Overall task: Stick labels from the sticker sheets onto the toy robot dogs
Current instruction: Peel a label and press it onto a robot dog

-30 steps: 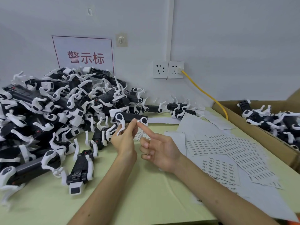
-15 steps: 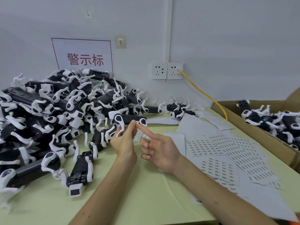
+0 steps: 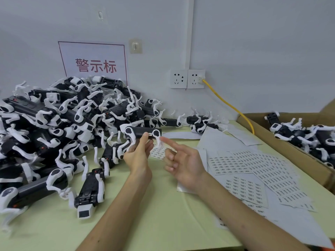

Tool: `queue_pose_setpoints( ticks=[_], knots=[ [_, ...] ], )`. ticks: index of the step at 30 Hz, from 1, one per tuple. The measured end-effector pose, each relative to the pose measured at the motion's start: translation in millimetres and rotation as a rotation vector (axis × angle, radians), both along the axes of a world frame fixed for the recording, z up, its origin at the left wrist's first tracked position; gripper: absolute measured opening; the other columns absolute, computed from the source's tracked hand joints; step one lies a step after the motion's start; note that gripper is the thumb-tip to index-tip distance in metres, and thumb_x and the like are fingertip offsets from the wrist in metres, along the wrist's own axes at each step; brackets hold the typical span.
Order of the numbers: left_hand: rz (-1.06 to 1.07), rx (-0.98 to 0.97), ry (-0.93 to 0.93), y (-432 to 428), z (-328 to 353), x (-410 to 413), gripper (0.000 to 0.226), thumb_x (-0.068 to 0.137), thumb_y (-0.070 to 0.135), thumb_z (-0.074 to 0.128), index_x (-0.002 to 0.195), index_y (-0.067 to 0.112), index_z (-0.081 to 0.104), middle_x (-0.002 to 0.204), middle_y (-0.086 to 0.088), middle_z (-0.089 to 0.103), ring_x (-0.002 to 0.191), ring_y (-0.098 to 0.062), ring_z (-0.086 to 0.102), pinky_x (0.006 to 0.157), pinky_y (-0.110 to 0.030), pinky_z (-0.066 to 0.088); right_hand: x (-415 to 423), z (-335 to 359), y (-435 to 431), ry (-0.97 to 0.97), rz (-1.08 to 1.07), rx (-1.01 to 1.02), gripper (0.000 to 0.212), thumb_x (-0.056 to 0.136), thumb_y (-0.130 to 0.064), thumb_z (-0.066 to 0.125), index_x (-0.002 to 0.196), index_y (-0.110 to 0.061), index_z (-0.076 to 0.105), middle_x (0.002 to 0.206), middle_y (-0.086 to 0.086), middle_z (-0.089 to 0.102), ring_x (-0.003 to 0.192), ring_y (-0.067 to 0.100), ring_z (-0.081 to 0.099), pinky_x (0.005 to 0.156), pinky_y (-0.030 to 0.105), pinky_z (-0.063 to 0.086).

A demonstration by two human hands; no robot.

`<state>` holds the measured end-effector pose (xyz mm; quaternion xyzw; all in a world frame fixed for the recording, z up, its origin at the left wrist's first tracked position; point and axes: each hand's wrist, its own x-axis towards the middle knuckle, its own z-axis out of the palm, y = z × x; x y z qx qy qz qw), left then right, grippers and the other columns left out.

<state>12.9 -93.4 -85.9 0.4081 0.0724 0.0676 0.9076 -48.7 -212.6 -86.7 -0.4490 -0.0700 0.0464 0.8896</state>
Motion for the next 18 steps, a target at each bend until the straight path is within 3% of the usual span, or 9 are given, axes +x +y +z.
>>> queue_pose_setpoints(
  ticks=[4,7,9,12,15,18],
  knots=[
    [-0.066,0.032,-0.056,-1,2,-3,0.007,0.095,0.013,0.072,0.090,0.010,0.069,0.074,0.004,0.071,0.063,-0.004,0.068,0.064,-0.020,0.056,5,5,-9,0.028,-0.291,-0.043,0.030,0.084,-0.023,0.062,0.110,-0.014,0.073,0.066,-0.001,0.043,0.050,0.011,0.028,0.048,0.023,0.026],
    [-0.131,0.080,-0.081,-4,1,-7,0.014,0.098,0.018,0.070,0.106,0.007,0.068,0.100,-0.007,0.070,0.076,-0.010,0.068,0.077,-0.025,0.056,4,5,-9,0.026,-0.465,-0.267,0.022,0.094,-0.027,0.061,0.112,-0.027,0.075,0.084,-0.003,0.059,0.065,0.012,0.049,0.062,0.024,0.039],
    [-0.170,0.142,-0.114,-5,1,-9,0.014,0.098,0.020,0.069,0.107,0.008,0.069,0.106,-0.009,0.071,0.081,-0.014,0.068,0.080,-0.027,0.054,2,5,-5,-0.017,-0.459,-0.380,0.027,0.094,-0.034,0.064,0.120,-0.035,0.072,0.104,-0.009,0.069,0.091,0.012,0.063,0.079,0.027,0.045],
    [-0.219,0.221,-0.182,-6,1,-14,0.014,0.099,0.020,0.068,0.105,0.007,0.070,0.094,-0.002,0.074,0.073,-0.008,0.069,0.077,-0.027,0.055,0,7,2,-0.098,-0.408,-0.452,0.045,0.084,-0.044,0.069,0.128,-0.035,0.067,0.127,-0.006,0.069,0.118,0.011,0.065,0.097,0.036,0.051],
    [-0.249,0.239,-0.216,-6,1,-15,0.014,0.098,0.019,0.070,0.105,0.006,0.070,0.086,0.004,0.073,0.071,-0.007,0.068,0.083,-0.033,0.055,-2,10,5,-0.105,-0.442,-0.441,0.047,0.079,-0.042,0.073,0.125,-0.033,0.069,0.126,0.008,0.069,0.119,0.024,0.066,0.106,0.052,0.050],
    [-0.272,0.248,-0.238,-7,2,-16,0.029,0.096,0.018,0.072,0.117,-0.002,0.068,0.090,-0.001,0.075,0.079,-0.011,0.069,0.082,-0.030,0.058,-2,10,3,-0.117,-0.452,-0.423,0.042,0.080,-0.041,0.073,0.121,-0.032,0.070,0.119,0.009,0.071,0.115,0.028,0.068,0.103,0.052,0.051]
  ],
)
